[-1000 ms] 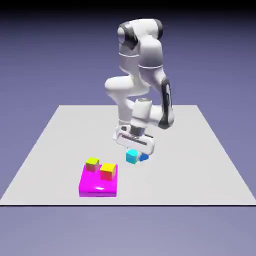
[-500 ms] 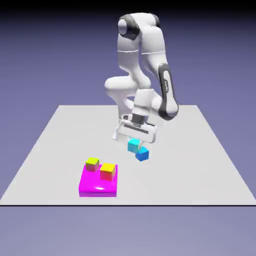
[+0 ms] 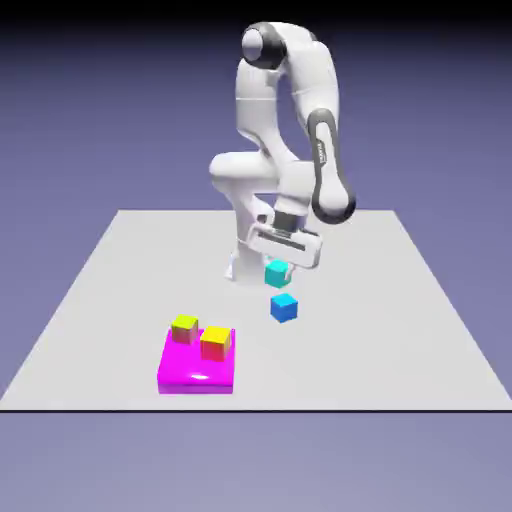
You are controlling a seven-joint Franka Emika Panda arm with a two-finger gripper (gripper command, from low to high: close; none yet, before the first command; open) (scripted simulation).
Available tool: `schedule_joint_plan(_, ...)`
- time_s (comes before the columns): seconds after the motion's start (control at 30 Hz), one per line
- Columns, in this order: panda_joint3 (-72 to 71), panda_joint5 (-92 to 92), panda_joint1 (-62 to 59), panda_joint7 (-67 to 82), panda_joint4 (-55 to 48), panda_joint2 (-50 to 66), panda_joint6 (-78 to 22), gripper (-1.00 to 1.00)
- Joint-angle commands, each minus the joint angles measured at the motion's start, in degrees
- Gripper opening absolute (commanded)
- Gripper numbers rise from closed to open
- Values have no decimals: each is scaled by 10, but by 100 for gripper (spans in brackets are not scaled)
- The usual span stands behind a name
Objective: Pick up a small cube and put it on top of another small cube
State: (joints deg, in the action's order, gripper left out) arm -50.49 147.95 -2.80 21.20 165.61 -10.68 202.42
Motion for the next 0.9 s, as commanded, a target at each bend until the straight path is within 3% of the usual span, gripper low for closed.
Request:
schedule_joint_plan(0.0, -11, 25, -7, 20, -2, -5, 2, -100)
schedule_joint_plan(0.23, -70, 154, -42, 121, -15, -34, 8, -100)
schedule_joint_plan(0.87, -464, 121, -425, 58, -19, -56, -87, -100)
